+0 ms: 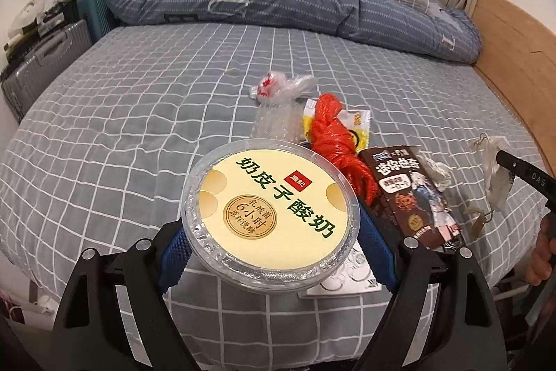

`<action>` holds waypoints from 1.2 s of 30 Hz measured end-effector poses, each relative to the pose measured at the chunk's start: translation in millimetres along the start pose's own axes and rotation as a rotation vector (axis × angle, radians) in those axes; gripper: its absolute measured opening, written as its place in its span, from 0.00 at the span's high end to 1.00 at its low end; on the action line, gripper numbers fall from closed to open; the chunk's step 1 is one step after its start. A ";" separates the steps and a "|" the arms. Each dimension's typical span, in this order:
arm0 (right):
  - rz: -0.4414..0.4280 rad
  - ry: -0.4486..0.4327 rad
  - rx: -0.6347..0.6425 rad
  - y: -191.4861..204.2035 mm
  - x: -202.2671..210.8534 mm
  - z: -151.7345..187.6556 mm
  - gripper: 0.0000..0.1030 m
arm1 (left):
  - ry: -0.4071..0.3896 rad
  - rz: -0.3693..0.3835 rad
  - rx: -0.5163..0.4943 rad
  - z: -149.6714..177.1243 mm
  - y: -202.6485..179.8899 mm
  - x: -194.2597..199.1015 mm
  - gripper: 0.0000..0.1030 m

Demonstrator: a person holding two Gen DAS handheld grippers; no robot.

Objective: Collect trash
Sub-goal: 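Carry the yogurt cup and white bag down toward the black trash bin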

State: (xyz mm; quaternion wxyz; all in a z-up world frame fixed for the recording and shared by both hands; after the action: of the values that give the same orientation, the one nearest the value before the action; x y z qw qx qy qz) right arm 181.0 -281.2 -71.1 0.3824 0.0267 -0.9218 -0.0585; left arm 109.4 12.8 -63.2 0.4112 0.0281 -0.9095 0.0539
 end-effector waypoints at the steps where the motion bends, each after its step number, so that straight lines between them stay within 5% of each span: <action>1: -0.004 -0.006 0.000 0.9 4.6 0.0 0.78 | -0.005 0.004 -0.001 0.6 -0.6 4.5 0.20; 17: -0.040 -0.048 0.067 47.1 60.5 28.7 0.78 | -0.044 0.027 -0.004 26.0 -1.4 51.9 0.20; 36: -0.071 -0.019 0.161 94.1 94.9 101.3 0.78 | -0.008 0.023 0.008 75.0 3.7 69.8 0.20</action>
State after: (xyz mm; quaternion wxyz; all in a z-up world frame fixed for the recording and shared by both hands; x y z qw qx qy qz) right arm 41.9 -187.9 -63.5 0.3681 0.0894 -0.9255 0.0020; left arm 7.1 6.9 -60.2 0.4066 0.0194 -0.9113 0.0622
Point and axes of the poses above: each gripper's, at about its wrist camera, not at the fingertips, and x roughly against the way its jaws point, y to its left, z to its underside, the point moved 5 cm from there along -x, roughly the way its jaws point
